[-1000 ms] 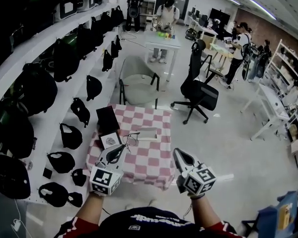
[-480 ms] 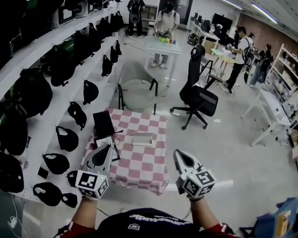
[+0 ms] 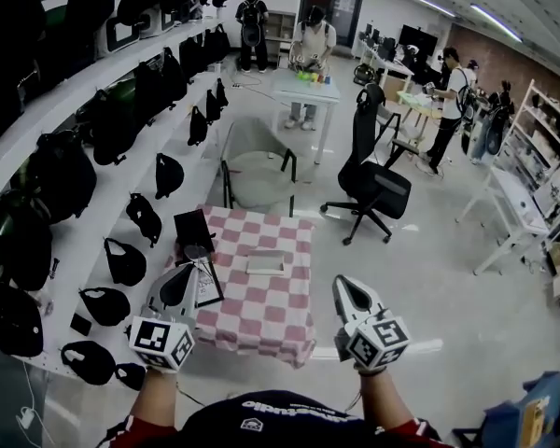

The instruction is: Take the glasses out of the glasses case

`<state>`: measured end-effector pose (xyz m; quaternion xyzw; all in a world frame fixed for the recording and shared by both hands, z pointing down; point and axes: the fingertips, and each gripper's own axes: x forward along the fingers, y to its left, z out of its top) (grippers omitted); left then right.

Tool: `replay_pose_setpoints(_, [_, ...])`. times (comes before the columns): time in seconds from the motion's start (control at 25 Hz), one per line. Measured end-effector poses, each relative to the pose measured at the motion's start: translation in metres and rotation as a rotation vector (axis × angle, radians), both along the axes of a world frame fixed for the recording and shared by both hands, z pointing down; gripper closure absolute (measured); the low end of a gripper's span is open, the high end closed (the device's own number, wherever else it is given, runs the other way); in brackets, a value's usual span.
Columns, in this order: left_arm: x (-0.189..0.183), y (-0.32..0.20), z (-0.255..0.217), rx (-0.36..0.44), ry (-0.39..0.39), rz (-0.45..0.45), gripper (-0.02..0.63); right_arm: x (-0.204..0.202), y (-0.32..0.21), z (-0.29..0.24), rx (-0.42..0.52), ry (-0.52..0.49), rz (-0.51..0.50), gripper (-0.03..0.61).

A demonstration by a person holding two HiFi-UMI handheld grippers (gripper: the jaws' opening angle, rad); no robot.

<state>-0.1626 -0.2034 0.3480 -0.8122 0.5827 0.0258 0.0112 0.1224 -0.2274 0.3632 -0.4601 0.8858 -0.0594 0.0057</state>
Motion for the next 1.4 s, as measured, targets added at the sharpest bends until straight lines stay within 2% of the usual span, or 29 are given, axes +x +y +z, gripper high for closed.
replay_pose_setpoints(0.68, [-0.001,0.004,0.002,-0.014,0.029,0.006,0.601,-0.002,0.002,-0.006,0.029,0.035,0.026,0.583])
replay_pose_setpoints(1.4, [0.008,0.007,0.001,-0.01,0.029,0.019,0.601,0.0,0.009,-0.001,0.019,0.035,0.018,0.583])
